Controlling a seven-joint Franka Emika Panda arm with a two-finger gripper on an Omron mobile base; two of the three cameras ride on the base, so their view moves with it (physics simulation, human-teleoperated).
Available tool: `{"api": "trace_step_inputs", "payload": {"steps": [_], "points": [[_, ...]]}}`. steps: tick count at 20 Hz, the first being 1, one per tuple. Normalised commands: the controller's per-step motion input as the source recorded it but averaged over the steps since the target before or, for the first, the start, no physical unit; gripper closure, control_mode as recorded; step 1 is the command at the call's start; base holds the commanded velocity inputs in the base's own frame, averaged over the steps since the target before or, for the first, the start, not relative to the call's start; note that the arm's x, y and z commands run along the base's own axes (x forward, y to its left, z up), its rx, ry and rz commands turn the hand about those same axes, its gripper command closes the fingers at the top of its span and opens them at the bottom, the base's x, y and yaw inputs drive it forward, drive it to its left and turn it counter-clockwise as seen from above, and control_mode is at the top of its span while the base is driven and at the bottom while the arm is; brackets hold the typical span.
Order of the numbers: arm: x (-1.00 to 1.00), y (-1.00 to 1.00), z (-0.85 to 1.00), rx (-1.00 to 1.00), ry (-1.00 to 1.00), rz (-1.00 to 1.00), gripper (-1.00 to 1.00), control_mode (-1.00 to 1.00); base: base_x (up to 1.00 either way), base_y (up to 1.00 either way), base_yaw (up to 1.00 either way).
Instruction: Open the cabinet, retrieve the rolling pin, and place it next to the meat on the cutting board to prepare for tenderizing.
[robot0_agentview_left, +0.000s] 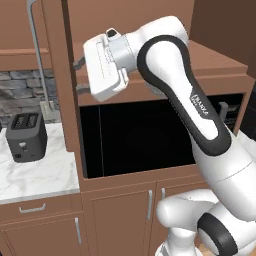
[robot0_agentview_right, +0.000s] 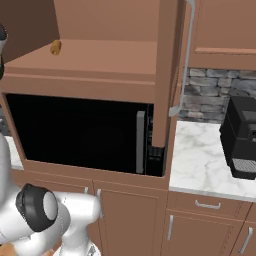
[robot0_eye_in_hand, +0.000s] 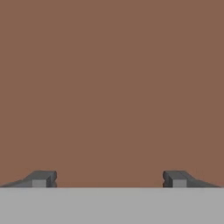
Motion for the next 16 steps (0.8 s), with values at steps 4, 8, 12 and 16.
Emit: {"api": "trace_step_inputs", "payload": {"steps": [4, 8, 12, 16], "points": [[0.00, -0.13, -0.13, 0.00, 0.00, -0.02, -1.00, -1.00, 0.00, 0.00, 0.00], [-0.16, -0.48, -0.12, 0.00, -0.05, -0.21, -1.00, -1.00, 0.00, 0.00, 0.00], [-0.11, -0.55, -0.13, 0.00, -0.04, -0.31, -1.00, -1.00, 0.00, 0.00, 0.00], [-0.06, -0.48, -0.08, 0.00, 0.00, -0.41, -1.00, -1.00, 0.00, 0.00, 0.00]]}}
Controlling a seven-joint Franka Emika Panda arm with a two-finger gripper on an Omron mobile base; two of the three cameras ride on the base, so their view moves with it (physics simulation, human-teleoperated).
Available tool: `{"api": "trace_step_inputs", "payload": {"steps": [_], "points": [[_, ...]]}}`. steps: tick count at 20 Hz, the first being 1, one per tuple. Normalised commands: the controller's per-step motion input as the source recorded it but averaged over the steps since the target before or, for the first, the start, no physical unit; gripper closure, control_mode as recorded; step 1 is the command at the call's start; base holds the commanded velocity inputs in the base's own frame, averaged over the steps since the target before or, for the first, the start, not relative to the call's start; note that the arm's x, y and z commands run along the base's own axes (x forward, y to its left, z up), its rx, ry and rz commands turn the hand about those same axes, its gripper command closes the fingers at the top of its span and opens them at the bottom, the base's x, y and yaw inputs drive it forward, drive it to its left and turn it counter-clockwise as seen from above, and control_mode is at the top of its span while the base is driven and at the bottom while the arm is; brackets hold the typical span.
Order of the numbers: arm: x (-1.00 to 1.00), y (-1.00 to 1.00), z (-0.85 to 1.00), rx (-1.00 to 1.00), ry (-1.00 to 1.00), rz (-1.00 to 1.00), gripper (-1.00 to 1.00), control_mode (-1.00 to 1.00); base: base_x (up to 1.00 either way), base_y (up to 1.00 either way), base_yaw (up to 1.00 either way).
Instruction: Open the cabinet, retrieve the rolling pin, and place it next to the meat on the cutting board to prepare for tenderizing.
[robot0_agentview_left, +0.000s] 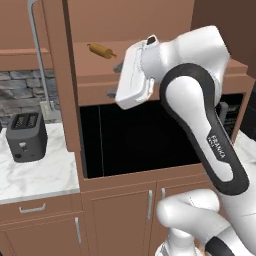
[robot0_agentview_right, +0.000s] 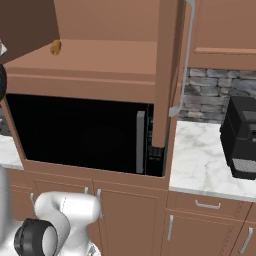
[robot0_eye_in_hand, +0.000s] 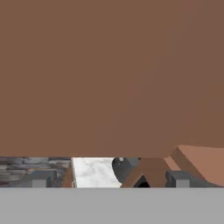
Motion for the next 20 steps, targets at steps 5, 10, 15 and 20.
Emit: {"api": "trace_step_inputs", "payload": {"steps": [5, 10, 15, 20], "points": [[-0.01, -0.50, 0.00, 0.03, 0.00, -0.49, -1.00, -1.00, 0.00, 0.00, 0.00], [-0.05, -0.56, -0.01, 0.03, 0.00, -0.43, -1.00, -1.00, 0.00, 0.00, 0.00], [0.00, -0.50, 0.00, 0.05, 0.00, -0.30, -1.00, -1.00, 0.00, 0.00, 0.00], [0.07, -0.30, 0.00, 0.05, 0.00, -0.18, -1.00, -1.00, 0.00, 0.00, 0.00]]}}
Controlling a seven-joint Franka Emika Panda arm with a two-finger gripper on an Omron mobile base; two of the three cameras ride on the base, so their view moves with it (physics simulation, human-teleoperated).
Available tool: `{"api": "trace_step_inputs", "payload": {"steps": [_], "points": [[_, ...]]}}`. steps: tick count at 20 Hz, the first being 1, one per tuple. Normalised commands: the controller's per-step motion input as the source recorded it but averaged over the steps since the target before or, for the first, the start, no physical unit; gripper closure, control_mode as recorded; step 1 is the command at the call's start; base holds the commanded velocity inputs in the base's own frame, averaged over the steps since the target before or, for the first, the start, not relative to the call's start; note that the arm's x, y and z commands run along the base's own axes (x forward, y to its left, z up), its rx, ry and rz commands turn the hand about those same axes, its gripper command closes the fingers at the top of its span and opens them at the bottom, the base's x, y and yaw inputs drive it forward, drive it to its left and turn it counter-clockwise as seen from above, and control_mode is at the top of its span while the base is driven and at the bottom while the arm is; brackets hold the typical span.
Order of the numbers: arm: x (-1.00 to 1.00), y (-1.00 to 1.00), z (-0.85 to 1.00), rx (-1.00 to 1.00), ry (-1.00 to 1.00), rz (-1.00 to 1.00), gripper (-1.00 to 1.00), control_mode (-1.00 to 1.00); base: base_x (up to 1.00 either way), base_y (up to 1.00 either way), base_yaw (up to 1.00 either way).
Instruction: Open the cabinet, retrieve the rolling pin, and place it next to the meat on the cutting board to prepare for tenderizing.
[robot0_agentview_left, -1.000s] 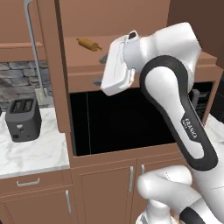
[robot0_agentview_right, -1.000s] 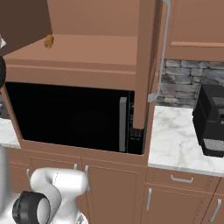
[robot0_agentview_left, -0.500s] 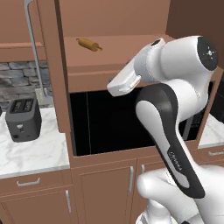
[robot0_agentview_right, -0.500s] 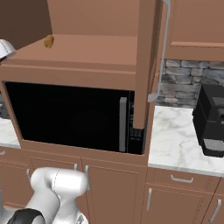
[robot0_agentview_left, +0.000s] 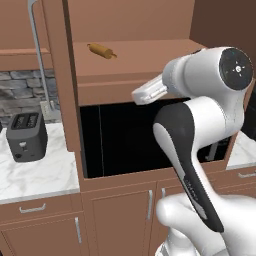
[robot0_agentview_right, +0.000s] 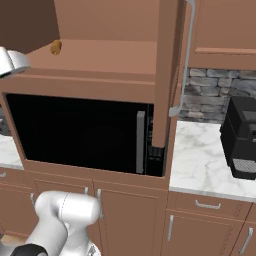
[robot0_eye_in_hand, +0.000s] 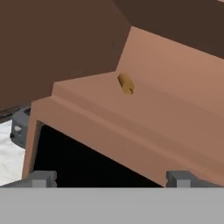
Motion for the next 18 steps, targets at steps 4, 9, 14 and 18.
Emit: {"api": "trace_step_inputs", "payload": {"steps": [4, 9, 14, 18], "points": [[0.09, -0.23, 0.00, 0.05, -0.03, -0.07, -1.00, -1.00, 0.00, 0.00, 0.00], [0.15, -0.19, 0.00, 0.05, -0.03, 0.00, -1.00, -1.00, 0.00, 0.00, 0.00], [0.31, -0.01, 0.00, 0.03, -0.02, 0.00, -1.00, -1.00, 0.00, 0.00, 0.00], [0.32, 0.00, 0.00, 0.02, 0.00, 0.00, -1.00, -1.00, 0.00, 0.00, 0.00]]}}
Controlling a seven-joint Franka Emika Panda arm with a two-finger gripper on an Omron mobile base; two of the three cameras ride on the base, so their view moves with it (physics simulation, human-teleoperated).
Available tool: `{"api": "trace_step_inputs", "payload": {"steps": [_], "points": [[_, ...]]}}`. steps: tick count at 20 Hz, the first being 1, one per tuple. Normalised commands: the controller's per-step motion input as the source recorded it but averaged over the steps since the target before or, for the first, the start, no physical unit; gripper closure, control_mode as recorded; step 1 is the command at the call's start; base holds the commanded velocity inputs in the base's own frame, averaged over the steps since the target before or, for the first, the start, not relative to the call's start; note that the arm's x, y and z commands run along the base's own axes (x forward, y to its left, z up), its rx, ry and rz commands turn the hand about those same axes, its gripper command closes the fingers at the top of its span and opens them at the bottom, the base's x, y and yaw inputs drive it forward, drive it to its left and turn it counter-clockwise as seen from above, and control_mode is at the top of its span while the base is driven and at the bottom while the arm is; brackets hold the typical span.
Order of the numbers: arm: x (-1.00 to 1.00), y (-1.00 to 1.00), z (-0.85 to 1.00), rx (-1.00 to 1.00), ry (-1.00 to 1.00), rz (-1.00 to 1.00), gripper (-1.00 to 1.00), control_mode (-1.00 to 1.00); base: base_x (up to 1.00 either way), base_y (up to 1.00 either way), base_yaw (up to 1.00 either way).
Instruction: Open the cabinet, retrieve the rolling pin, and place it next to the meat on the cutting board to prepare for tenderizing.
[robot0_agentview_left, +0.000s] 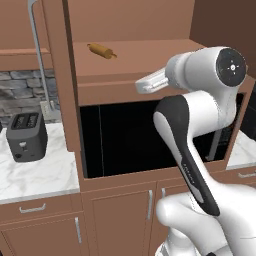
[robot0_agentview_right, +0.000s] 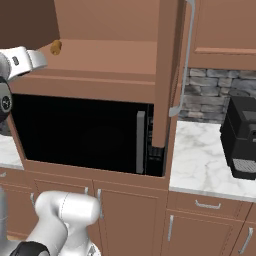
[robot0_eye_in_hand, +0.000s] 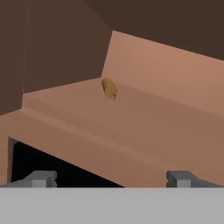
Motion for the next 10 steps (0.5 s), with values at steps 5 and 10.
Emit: {"api": "trace_step_inputs", "payload": {"steps": [5, 10], "points": [[0.16, 0.00, 0.00, 0.01, 0.00, 0.00, -1.00, -1.00, 0.00, 0.00, 0.00], [0.37, 0.00, 0.00, 0.00, 0.02, 0.00, -1.00, -1.00, 0.00, 0.00, 0.00]]}}
